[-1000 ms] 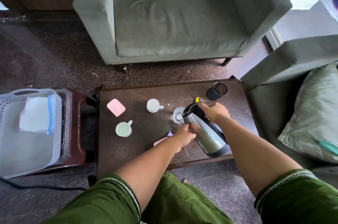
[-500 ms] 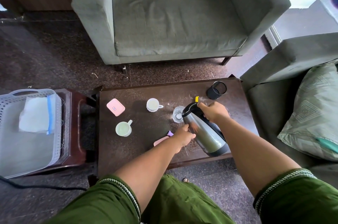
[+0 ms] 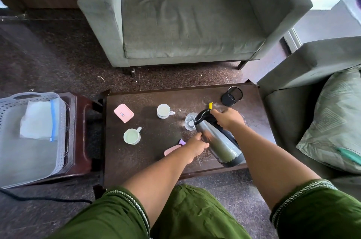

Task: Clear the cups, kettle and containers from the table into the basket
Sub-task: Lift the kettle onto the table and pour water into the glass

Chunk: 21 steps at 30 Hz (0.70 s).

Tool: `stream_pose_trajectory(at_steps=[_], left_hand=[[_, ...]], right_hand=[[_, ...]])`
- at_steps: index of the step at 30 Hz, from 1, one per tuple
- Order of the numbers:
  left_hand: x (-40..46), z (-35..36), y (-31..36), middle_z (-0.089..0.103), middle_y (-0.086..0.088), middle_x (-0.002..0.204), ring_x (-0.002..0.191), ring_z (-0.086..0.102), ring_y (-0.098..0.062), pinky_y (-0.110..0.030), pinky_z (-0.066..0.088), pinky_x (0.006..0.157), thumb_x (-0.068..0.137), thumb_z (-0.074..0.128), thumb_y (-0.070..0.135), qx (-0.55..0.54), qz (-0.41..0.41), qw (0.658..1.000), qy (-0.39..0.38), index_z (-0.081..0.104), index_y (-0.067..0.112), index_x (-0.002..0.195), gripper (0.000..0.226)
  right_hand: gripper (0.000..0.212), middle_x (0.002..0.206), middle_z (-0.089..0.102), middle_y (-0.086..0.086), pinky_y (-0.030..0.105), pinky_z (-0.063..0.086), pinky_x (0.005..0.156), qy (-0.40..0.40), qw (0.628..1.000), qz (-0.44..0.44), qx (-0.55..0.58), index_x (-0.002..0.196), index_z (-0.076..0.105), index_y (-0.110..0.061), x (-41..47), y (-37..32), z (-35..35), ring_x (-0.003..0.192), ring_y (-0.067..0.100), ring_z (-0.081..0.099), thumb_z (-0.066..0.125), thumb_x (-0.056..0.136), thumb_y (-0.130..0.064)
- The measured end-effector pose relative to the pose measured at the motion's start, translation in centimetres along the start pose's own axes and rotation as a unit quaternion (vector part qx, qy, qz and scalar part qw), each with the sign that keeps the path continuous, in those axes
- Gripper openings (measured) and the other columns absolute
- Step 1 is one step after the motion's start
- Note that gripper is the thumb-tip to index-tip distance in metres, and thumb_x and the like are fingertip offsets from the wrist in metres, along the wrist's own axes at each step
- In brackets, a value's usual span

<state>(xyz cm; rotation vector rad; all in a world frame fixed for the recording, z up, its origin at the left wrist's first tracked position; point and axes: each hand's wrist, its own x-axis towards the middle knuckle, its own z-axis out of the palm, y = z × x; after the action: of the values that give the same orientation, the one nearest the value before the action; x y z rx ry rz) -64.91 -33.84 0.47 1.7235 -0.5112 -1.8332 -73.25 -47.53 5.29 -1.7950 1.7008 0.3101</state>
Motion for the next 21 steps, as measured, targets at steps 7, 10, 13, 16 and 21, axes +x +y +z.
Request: stream_pose_trajectory(at_steps=[7, 10, 13, 16, 21], left_hand=[[0.14, -0.09, 0.07, 0.036, -0.007, 0.153, 0.135, 0.039, -0.025, -0.042, 0.035, 0.113, 0.095, 0.052, 0.012, 0.005, 0.005, 1.000, -0.001, 0.023, 0.020, 0.151, 0.063], [0.21, 0.02, 0.09, 0.038, -0.007, 0.151, 0.132, 0.041, -0.024, -0.041, 0.036, 0.111, 0.095, 0.052, 0.013, 0.009, 0.008, 1.000, -0.001, 0.026, 0.019, 0.150, 0.061], [0.37, 0.09, 0.08, 0.035, -0.007, 0.153, 0.136, 0.038, -0.026, -0.043, 0.035, 0.113, 0.095, 0.053, 0.015, 0.015, 0.007, 1.000, -0.001, 0.023, 0.019, 0.152, 0.064], [0.60, 0.16, 0.07, 0.036, -0.007, 0.153, 0.135, 0.040, -0.025, -0.042, 0.036, 0.112, 0.095, 0.054, 0.016, 0.021, 0.010, 1.000, 0.004, 0.025, 0.018, 0.151, 0.063], [0.89, 0.23, 0.00, 0.040, -0.005, 0.150, 0.125, 0.046, -0.021, -0.037, 0.040, 0.105, 0.094, 0.055, 0.017, 0.011, 0.011, 1.000, 0.001, 0.032, 0.020, 0.148, 0.059]], right_hand=[[0.063, 0.066, 0.072, 0.003, 0.026, 0.049, 0.055, 0.002, 1.000, -0.001, 0.007, 0.071, 0.070, -0.010, -0.07, -0.03, -0.12, 0.057, 0.019, 0.068, 0.046, 0.071, -0.068], [0.062, 0.062, 0.071, 0.001, 0.023, 0.044, 0.050, 0.007, 1.000, 0.003, 0.011, 0.071, 0.070, -0.011, -0.07, -0.01, -0.20, 0.054, 0.017, 0.067, 0.046, 0.070, -0.068], [0.062, 0.061, 0.071, 0.001, 0.023, 0.043, 0.050, 0.009, 1.000, 0.002, 0.004, 0.070, 0.069, -0.012, -0.01, 0.11, -0.26, 0.052, 0.016, 0.066, 0.045, 0.070, -0.069], [0.061, 0.064, 0.071, 0.002, 0.024, 0.047, 0.053, 0.007, 1.000, 0.002, 0.005, 0.071, 0.069, -0.011, 0.22, 0.31, -0.27, 0.054, 0.018, 0.067, 0.046, 0.072, -0.069], [0.066, 0.068, 0.072, 0.006, 0.033, 0.056, 0.067, 0.006, 1.000, -0.003, 0.010, 0.075, 0.069, -0.006, 0.49, 0.44, -0.38, 0.058, 0.022, 0.068, 0.046, 0.074, -0.068]])
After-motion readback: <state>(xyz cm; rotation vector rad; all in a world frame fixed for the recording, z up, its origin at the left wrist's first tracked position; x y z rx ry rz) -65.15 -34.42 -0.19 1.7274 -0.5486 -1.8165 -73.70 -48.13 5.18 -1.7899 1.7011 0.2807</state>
